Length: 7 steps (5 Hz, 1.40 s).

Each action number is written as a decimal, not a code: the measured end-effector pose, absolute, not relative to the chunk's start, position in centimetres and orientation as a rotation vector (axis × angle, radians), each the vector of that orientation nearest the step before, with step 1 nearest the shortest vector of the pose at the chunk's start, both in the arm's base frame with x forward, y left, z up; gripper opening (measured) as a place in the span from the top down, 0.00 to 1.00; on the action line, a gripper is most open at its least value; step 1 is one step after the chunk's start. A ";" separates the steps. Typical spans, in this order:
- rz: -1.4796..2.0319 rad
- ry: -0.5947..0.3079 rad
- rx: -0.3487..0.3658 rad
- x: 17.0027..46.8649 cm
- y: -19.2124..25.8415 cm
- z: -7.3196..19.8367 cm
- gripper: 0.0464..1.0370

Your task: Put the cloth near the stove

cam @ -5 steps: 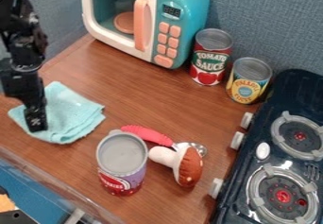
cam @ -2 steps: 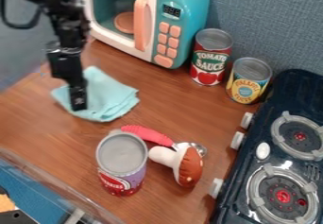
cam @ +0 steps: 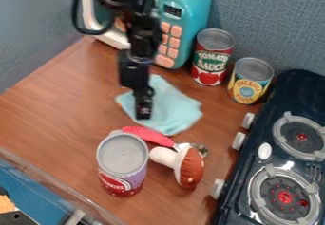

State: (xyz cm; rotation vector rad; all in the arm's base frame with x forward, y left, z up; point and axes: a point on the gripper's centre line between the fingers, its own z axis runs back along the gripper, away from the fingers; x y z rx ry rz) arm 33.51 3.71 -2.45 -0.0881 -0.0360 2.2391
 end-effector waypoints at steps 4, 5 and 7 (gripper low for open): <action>2.126 -0.044 -0.163 33.6 -1.4 1.2 0.04; 2.131 -0.057 -0.200 33.4 -0.7 3.7 0.04; 2.117 -0.083 -0.258 32.9 -0.7 6.7 0.04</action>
